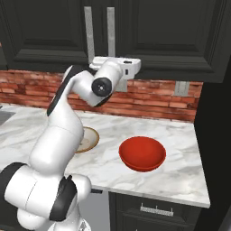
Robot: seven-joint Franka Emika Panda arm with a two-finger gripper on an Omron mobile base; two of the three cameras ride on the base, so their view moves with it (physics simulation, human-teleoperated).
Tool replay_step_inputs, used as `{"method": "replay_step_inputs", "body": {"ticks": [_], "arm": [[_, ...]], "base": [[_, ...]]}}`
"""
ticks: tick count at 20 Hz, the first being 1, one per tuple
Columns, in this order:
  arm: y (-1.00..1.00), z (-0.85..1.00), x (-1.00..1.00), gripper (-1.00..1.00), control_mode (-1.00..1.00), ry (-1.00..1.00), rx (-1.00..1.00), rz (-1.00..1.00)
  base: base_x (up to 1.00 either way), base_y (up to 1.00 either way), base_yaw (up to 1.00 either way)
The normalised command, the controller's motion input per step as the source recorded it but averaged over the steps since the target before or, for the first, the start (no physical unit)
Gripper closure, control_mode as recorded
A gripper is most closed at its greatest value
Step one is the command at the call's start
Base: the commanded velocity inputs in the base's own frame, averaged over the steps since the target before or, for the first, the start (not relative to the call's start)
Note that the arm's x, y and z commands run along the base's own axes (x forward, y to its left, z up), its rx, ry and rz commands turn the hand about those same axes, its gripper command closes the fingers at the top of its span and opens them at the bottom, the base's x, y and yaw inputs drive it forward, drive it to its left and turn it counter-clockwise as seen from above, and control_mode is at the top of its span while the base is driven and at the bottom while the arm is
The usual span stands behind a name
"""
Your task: Open the cabinet. Pick the bowls from the counter and place them in the cabinet. Then close the cabinet.
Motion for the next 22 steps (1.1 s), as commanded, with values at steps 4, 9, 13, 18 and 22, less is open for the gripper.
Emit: {"method": "replay_step_inputs", "body": {"ticks": [4,9,13,18,22], "arm": [[-0.92,0.00,-1.00,1.00,-1.00,-0.06,0.13,-0.39],[-0.94,0.00,-1.00,1.00,-1.00,-0.06,0.11,-0.39],[-1.00,0.00,-1.00,1.00,-1.00,-0.03,0.15,-0.34],[-1.00,0.00,-1.00,1.00,-1.00,-0.09,0.20,-0.22],[-1.00,0.00,-1.00,1.00,-1.00,-0.14,0.22,-0.12]], "base": [[0.00,0.00,0.00],[0.00,0.00,0.00],[0.00,0.00,0.00],[0.00,0.00,0.00],[0.00,0.00,0.00]]}}
